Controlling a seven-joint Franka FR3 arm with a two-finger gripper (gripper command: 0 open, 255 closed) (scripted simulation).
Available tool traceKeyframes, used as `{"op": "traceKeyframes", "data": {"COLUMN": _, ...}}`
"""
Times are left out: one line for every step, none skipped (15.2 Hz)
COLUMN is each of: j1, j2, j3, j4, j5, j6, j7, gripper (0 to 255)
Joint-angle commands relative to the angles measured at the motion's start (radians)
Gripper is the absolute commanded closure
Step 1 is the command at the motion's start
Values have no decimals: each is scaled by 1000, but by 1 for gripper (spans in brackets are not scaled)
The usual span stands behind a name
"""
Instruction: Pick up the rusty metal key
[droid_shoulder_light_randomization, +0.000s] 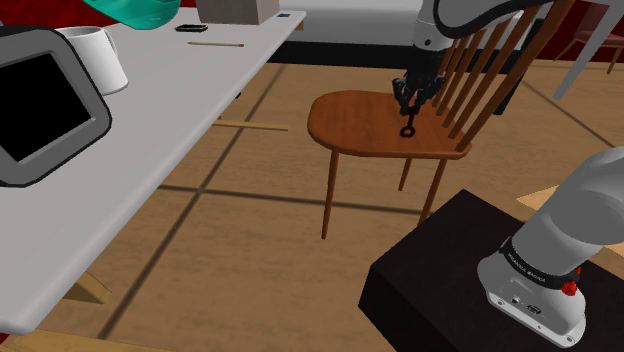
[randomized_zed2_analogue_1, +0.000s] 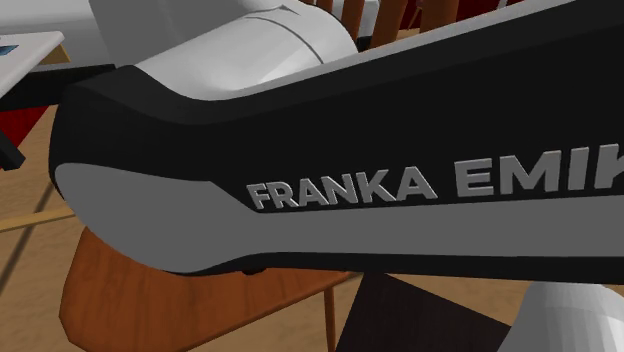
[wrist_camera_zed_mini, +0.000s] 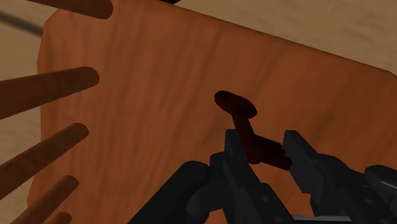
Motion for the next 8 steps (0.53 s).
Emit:
{"op": "traceKeyframes", "data": {"j1": 1, "j2": -6, "j3": 0, "j4": 21, "j5": 1, "j6": -27, "j7": 0, "gripper": 255}}
{"op": "traceKeyframes", "data": {"j1": 0, "j2": -8, "j3": 0, "j4": 32, "j5": 1, "j6": -41, "j7": -1, "gripper": 255}}
{"op": "traceKeyframes", "data": {"j1": 0, "j2": -10, "j3": 0, "j4": 44, "j5": 1, "j6": -55, "j7": -1, "gripper": 255}}
{"op": "traceKeyframes", "data": {"j1": 0, "j2": -12, "j3": -1, "j4": 56, "j5": 1, "j6": -69, "j7": -2, "gripper": 255}}
{"op": "traceKeyframes", "data": {"j1": 0, "j2": -14, "j3": -1, "j4": 68, "j5": 1, "j6": -83, "j7": -3, "gripper": 255}}
{"op": "traceKeyframes", "data": {"j1": 0, "j2": -15, "j3": -1, "j4": 81, "j5": 1, "j6": -96, "j7": -3, "gripper": 255}}
{"op": "traceKeyframes", "data": {"j1": 0, "j2": -16, "j3": -1, "j4": 93, "j5": 1, "j6": -110, "j7": -4, "gripper": 255}}
{"op": "traceKeyframes", "data": {"j1": 0, "j2": -17, "j3": -2, "j4": 106, "j5": 1, "j6": -124, "j7": -4, "gripper": 255}}
